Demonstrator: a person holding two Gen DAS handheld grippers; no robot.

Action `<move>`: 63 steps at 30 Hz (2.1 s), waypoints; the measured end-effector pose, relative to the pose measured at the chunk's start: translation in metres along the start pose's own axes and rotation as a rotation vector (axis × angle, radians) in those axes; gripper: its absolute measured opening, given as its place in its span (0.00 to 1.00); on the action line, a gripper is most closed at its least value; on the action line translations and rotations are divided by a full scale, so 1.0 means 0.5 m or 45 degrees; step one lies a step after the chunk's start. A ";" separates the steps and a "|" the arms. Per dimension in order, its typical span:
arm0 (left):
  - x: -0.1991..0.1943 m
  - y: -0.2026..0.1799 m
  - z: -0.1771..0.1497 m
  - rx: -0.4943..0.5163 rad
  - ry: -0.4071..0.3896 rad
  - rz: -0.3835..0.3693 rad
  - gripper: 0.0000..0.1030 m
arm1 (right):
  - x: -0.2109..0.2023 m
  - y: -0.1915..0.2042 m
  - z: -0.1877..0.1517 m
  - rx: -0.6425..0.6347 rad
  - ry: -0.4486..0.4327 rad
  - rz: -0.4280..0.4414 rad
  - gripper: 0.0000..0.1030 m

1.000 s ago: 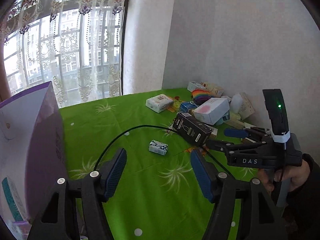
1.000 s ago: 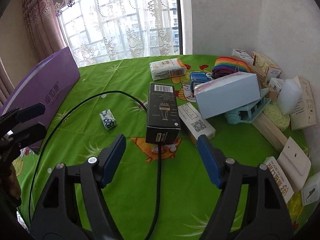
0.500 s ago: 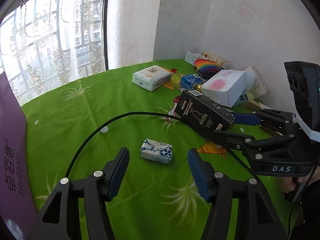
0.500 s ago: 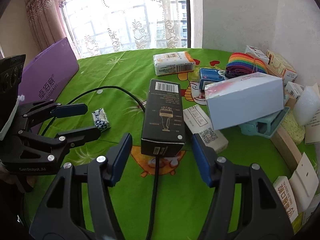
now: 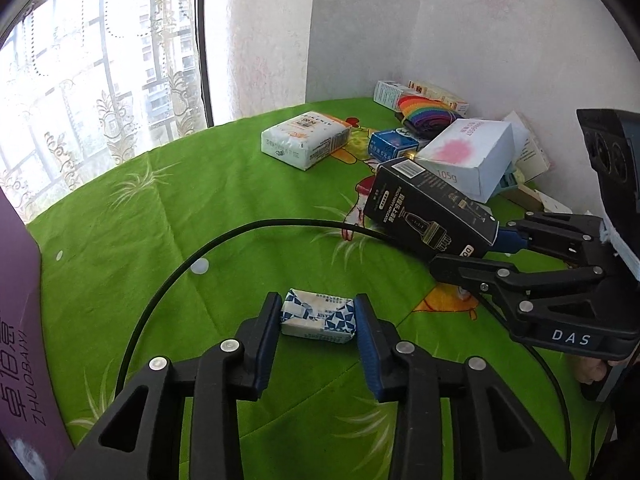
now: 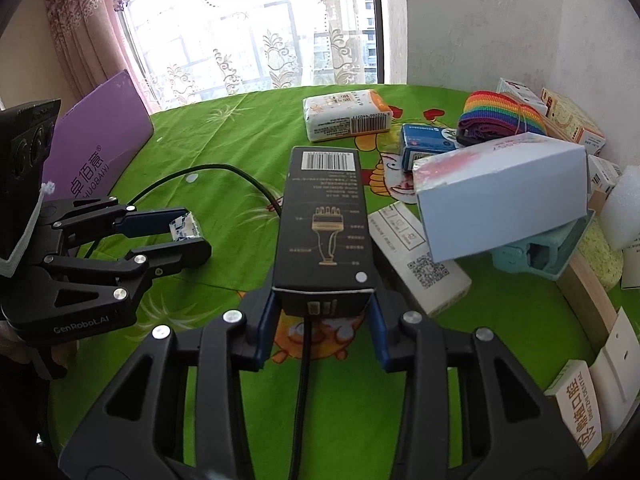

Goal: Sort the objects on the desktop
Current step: 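Drop the soap packet with the left tool while the right tool drops the black box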

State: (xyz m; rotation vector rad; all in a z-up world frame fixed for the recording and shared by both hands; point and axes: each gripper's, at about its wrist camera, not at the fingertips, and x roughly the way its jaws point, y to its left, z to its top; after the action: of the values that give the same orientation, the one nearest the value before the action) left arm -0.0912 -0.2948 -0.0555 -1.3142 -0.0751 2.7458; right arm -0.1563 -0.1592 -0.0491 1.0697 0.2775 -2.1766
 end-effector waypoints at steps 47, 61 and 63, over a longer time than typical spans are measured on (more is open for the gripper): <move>-0.573 0.240 -0.233 -0.604 -0.561 0.631 0.36 | -0.195 0.556 0.071 -0.628 -0.267 0.386 0.40; -0.571 0.280 -0.249 -0.684 -0.542 0.659 0.39 | -0.150 0.579 0.063 -0.689 -0.218 0.448 0.47; -0.570 0.275 -0.249 -0.677 -0.539 0.653 0.41 | -0.150 0.569 0.062 -0.673 -0.222 0.446 0.62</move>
State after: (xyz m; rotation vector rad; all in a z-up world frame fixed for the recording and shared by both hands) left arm 0.1743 -0.4621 0.0751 -0.8864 -0.6174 3.5839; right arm 0.0453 -0.3480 0.0574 0.5768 0.5088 -1.7289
